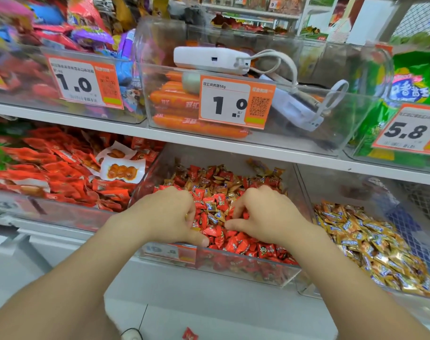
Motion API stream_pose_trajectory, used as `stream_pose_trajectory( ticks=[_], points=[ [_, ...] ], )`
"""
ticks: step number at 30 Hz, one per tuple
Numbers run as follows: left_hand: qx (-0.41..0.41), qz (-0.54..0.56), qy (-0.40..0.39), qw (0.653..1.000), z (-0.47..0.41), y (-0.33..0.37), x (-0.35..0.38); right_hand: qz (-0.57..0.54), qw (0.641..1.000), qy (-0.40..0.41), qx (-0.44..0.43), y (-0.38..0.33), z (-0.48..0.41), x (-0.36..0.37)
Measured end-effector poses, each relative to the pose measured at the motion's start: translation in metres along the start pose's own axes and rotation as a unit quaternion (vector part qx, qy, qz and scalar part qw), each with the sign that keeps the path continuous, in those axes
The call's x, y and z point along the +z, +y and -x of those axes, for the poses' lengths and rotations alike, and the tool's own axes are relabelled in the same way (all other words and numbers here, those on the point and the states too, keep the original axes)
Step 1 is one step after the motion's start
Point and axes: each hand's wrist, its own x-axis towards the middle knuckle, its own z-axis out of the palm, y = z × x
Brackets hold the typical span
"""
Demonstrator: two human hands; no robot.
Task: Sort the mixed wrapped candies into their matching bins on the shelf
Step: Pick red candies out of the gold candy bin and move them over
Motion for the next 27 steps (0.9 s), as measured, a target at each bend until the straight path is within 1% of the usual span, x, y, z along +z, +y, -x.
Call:
stream_pose_trajectory(
  ticks=[3, 5, 6, 7, 9, 10, 11, 12, 14, 16, 21, 24, 27],
  points=[
    [0.024, 0.056, -0.008, 0.998, -0.001, -0.003, -0.002, 0.000, 0.999, -0.028, 0.019, 0.007, 0.006, -0.011],
    [0.022, 0.072, -0.012, 0.997, 0.002, -0.001, -0.006, -0.051, 0.998, -0.041, 0.012, 0.010, 0.010, -0.015],
    [0.015, 0.062, -0.013, 0.998, 0.005, -0.001, -0.008, -0.089, 0.996, -0.031, 0.007, 0.010, 0.010, -0.015],
    [0.007, 0.044, -0.012, 0.999, 0.006, 0.000, -0.010, -0.117, 0.993, -0.003, -0.001, 0.009, 0.009, -0.014],
    [-0.008, 0.011, -0.008, 1.000, 0.008, 0.000, -0.011, -0.128, 0.988, 0.078, -0.026, 0.008, 0.002, -0.010],
    [-0.010, 0.004, -0.008, 1.000, 0.007, 0.001, -0.011, -0.128, 0.986, 0.101, -0.039, 0.006, -0.002, -0.007],
    [-0.007, 0.002, -0.012, 1.000, 0.007, 0.001, -0.012, -0.126, 0.986, 0.101, -0.052, 0.004, -0.007, -0.003],
    [-0.002, 0.004, -0.019, 1.000, 0.006, 0.001, -0.012, -0.123, 0.987, 0.084, -0.064, 0.002, -0.010, 0.000],
    [0.004, 0.017, -0.030, 0.999, 0.005, 0.003, -0.013, -0.109, 0.990, 0.021, -0.085, -0.003, -0.017, 0.010],
    [0.006, 0.037, -0.027, 0.999, 0.006, 0.003, -0.013, -0.096, 0.990, -0.027, -0.097, -0.005, -0.022, 0.016],
    [0.027, 0.105, 0.060, 0.992, 0.002, -0.003, -0.011, -0.032, 0.991, -0.090, -0.091, -0.004, -0.032, 0.018],
    [0.027, 0.123, 0.064, 0.990, 0.002, -0.003, -0.013, 0.000, 0.990, -0.116, -0.084, -0.011, -0.035, 0.021],
    [0.023, 0.118, 0.078, 0.990, -0.003, -0.003, -0.011, 0.047, 0.991, -0.106, -0.073, -0.017, -0.036, 0.022]
  ],
)
